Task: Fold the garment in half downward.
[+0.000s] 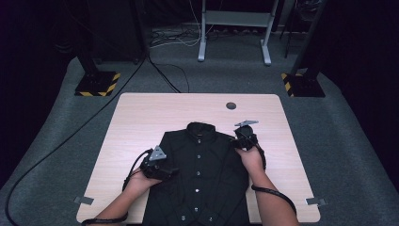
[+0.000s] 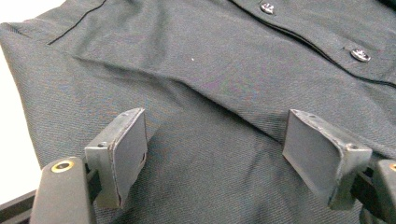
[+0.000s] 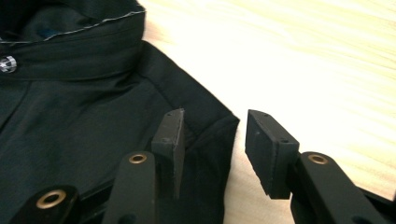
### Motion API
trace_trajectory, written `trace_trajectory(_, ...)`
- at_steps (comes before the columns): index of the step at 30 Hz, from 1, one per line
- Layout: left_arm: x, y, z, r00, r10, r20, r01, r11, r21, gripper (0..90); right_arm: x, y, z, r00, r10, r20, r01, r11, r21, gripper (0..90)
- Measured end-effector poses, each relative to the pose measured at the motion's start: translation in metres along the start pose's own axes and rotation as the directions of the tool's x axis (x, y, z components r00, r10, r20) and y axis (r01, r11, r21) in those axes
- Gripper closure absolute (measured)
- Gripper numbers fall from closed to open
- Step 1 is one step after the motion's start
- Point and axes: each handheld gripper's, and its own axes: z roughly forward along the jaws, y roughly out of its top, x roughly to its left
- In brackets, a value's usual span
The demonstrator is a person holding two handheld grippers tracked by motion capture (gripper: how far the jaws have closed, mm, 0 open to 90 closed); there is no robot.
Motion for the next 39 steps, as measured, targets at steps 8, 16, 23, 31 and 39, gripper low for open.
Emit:
trace_trajectory(8,0.0,0.0,0.0,1.0,0.0,0.0,0.0,1.0,0.0,21.6,-0.007,0.004,0.009,0.9991,0.04,0.015,-0.04,0.999,0.011,56.8)
trace_trajectory(16,0.0,0.0,0.0,1.0,0.0,0.0,0.0,1.0,0.0,21.5,-0.013,0.005,0.017,0.9978,0.059,0.031,-0.059,0.998,0.019,56.6)
trace_trajectory(23,0.0,0.0,0.0,1.0,0.0,0.0,0.0,1.0,0.0,21.5,-0.015,0.004,0.023,0.9976,0.06,0.034,-0.061,0.998,0.033,56.9)
trace_trajectory(31,0.002,0.001,-0.001,0.9999,0.0,0.013,0.0,1.0,0.007,23.2,-0.016,0.005,0.027,0.9982,0.055,0.024,-0.056,0.997,0.048,58.8)
trace_trajectory(39,0.017,0.008,-0.006,0.997,-0.076,0.011,0.076,0.997,0.012,27.0,-0.016,0.008,0.028,0.9976,0.067,0.015,-0.068,0.995,0.078,59.5)
